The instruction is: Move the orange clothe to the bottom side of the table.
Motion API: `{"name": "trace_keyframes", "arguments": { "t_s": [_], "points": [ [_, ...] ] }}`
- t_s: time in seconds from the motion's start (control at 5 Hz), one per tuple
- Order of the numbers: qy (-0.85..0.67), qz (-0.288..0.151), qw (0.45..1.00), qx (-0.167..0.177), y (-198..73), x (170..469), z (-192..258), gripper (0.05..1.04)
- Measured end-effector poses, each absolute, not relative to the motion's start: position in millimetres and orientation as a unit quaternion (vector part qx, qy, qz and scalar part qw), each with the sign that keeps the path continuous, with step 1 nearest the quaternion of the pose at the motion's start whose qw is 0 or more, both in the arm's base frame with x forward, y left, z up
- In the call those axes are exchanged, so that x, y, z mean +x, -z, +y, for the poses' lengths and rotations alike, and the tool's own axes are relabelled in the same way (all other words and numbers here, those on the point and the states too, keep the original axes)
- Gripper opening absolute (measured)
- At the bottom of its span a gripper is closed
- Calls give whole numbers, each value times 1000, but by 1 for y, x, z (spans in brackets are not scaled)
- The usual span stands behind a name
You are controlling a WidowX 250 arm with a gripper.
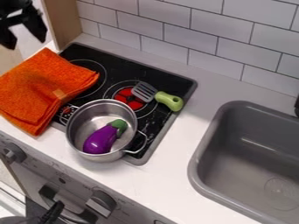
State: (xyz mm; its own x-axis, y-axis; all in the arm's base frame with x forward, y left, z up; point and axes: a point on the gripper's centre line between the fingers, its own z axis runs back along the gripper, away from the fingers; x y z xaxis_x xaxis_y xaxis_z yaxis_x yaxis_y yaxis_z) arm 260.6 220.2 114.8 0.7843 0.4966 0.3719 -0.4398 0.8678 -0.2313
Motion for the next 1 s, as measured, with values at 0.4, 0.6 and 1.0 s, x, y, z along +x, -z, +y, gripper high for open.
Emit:
{"name": "trace_keyframes", "arguments": {
  "t_s": [0.4,0.6,1.0],
  "points": [
    [-248,-232,940,-16,-103,283,204,1000],
    [-236,-247,940,-6,-95,296,187,1000],
    [-203,-244,948,5,-94,318,131,1000]
  ]
}}
